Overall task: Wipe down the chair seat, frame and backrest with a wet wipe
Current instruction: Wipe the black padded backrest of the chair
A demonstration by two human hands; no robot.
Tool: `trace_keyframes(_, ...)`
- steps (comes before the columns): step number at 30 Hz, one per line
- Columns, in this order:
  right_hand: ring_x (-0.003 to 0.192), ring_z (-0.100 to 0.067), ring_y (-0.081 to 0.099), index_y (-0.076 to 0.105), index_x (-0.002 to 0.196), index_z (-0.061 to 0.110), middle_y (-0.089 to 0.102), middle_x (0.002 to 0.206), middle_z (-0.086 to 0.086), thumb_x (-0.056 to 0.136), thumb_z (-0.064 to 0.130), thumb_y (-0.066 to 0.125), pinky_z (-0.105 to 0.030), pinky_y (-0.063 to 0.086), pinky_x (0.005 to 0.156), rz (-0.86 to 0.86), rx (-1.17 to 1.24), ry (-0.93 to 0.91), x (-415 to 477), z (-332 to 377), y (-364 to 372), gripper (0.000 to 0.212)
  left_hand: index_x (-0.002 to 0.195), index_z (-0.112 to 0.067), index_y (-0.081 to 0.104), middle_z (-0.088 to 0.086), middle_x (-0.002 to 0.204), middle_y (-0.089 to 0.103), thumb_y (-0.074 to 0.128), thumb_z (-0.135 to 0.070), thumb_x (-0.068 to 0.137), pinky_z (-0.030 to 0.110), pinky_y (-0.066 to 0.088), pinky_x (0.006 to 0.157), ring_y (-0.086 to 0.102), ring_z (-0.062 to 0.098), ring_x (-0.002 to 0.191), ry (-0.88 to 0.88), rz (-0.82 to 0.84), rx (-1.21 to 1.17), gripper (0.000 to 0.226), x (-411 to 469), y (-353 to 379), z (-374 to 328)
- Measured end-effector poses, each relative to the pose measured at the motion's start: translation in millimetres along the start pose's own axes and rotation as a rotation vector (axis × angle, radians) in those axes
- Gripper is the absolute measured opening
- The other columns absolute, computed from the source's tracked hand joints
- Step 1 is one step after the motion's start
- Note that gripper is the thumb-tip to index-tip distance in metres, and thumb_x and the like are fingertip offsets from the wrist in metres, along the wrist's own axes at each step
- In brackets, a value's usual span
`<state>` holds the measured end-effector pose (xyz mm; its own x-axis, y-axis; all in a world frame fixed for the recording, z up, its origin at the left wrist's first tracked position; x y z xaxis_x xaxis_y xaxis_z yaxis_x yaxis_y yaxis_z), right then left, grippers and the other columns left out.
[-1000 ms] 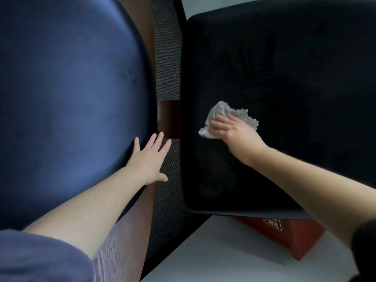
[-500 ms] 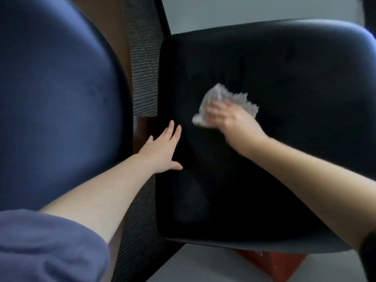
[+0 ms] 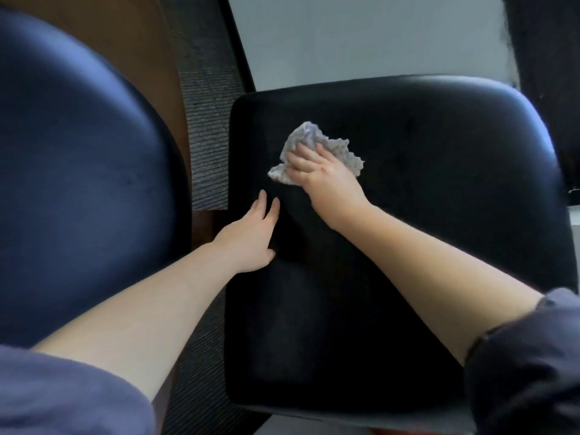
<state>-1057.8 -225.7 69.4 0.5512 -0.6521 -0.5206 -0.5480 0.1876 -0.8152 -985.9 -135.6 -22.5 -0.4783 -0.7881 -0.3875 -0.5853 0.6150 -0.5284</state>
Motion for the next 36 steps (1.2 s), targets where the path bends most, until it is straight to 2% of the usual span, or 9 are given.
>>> trace_keyframes(2, 0.149, -0.021, 0.007, 0.038, 0.145, 0.013, 0.024, 0.158, -0.005, 0.098, 0.008, 0.039, -0.029, -0.013, 0.114, 0.083, 0.02, -0.071, -12, 7, 11, 0.048, 0.154, -0.016, -0.012, 0.013, 0.159, -0.024, 0.064, -0.023, 0.09, 0.033, 0.039, 0.11, 0.002, 0.024, 0.15, -0.011, 0.015, 0.022, 0.099, 1, 0, 2)
trace_keyframes(4, 0.145, -0.025, 0.023, 0.051, 0.137, 0.01, 0.039, 0.151, -0.008, 0.093, 0.004, 0.042, -0.035, 0.002, 0.117, 0.034, 0.055, -0.09, -39, 0, 8, 0.045, 0.154, -0.018, -0.013, 0.011, 0.159, -0.026, 0.062, -0.022, 0.091, 0.031, 0.045, 0.103, 0.007, 0.024, 0.15, -0.012, 0.032, 0.027, 0.099, 0, 0, 4)
trace_keyframes(7, 0.131, -0.035, 0.047, 0.067, 0.119, 0.005, 0.058, 0.133, -0.014, 0.085, 0.003, 0.036, -0.049, 0.026, 0.112, -0.272, 0.063, 0.087, -76, -50, -23, 0.046, 0.154, -0.016, -0.015, 0.013, 0.158, -0.026, 0.06, -0.023, 0.093, 0.03, 0.048, 0.098, 0.007, 0.025, 0.15, -0.015, 0.03, 0.022, 0.097, -1, 2, 0)
trace_keyframes(11, 0.131, -0.036, 0.046, 0.067, 0.117, 0.002, 0.059, 0.132, -0.015, 0.083, -0.008, 0.044, -0.048, 0.026, 0.113, -0.478, 0.053, 0.305, -77, -76, -43, 0.043, 0.154, -0.014, -0.013, 0.017, 0.158, -0.023, 0.058, -0.026, 0.094, 0.031, 0.042, 0.108, -0.002, 0.027, 0.15, -0.004, -0.01, 0.015, 0.094, -3, 5, -8)
trace_keyframes(16, 0.13, -0.033, 0.047, 0.068, 0.117, 0.007, 0.06, 0.131, -0.012, 0.085, 0.009, 0.029, -0.045, 0.028, 0.112, -0.228, 0.089, -0.001, -112, -40, -6, 0.05, 0.154, -0.017, -0.013, 0.018, 0.158, -0.024, 0.055, -0.026, 0.095, 0.031, 0.033, 0.115, -0.003, 0.027, 0.151, 0.127, 0.037, 0.124, 0.091, -22, 15, -26)
trace_keyframes(21, 0.133, -0.032, 0.044, 0.066, 0.12, 0.005, 0.057, 0.135, -0.011, 0.084, -0.008, 0.045, -0.044, 0.027, 0.114, -0.442, 0.067, 0.406, -128, -87, -49, 0.044, 0.154, -0.016, -0.012, 0.02, 0.158, -0.023, 0.052, -0.026, 0.096, 0.036, 0.023, 0.12, -0.003, 0.028, 0.15, 0.21, 0.034, 0.23, 0.087, -34, 23, -45)
trace_keyframes(26, 0.13, -0.031, 0.048, 0.067, 0.119, 0.01, 0.059, 0.132, -0.011, 0.085, 0.007, 0.031, -0.045, 0.033, 0.111, -0.218, 0.126, 0.127, -194, -19, -7, 0.049, 0.153, -0.017, -0.016, 0.022, 0.157, -0.025, 0.049, -0.02, 0.096, 0.038, 0.017, 0.122, -0.004, 0.032, 0.15, 0.361, 0.071, 0.437, 0.087, -53, 31, -64)
trace_keyframes(31, 0.13, -0.033, 0.048, 0.067, 0.118, 0.005, 0.059, 0.132, -0.012, 0.085, -0.01, 0.051, -0.047, 0.031, 0.112, -0.463, 0.082, 0.535, -200, -84, -51, 0.039, 0.153, -0.019, -0.018, 0.019, 0.157, -0.028, 0.048, -0.016, 0.095, 0.037, 0.017, 0.121, -0.006, 0.028, 0.15, 0.4, 0.129, 0.53, 0.087, -59, 35, -64)
trace_keyframes(36, 0.128, -0.034, 0.05, 0.068, 0.116, 0.006, 0.06, 0.13, -0.012, 0.093, 0.011, 0.036, -0.043, 0.026, 0.111, -0.224, 0.195, 0.23, -243, 33, 12, 0.04, 0.152, -0.02, -0.02, 0.019, 0.155, -0.03, 0.049, -0.014, 0.093, 0.039, 0.018, 0.121, -0.007, 0.028, 0.15, 0.394, 0.159, 0.558, 0.091, -67, 47, -54)
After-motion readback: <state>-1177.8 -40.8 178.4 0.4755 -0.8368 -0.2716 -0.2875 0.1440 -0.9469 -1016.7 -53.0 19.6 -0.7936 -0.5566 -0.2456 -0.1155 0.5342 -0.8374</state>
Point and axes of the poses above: each hand's wrist, its own x-axis towards the middle knuckle, its own y-axis out of the palm, z = x × y, the point moved 5 cm from there along x, towards the middle knuckle
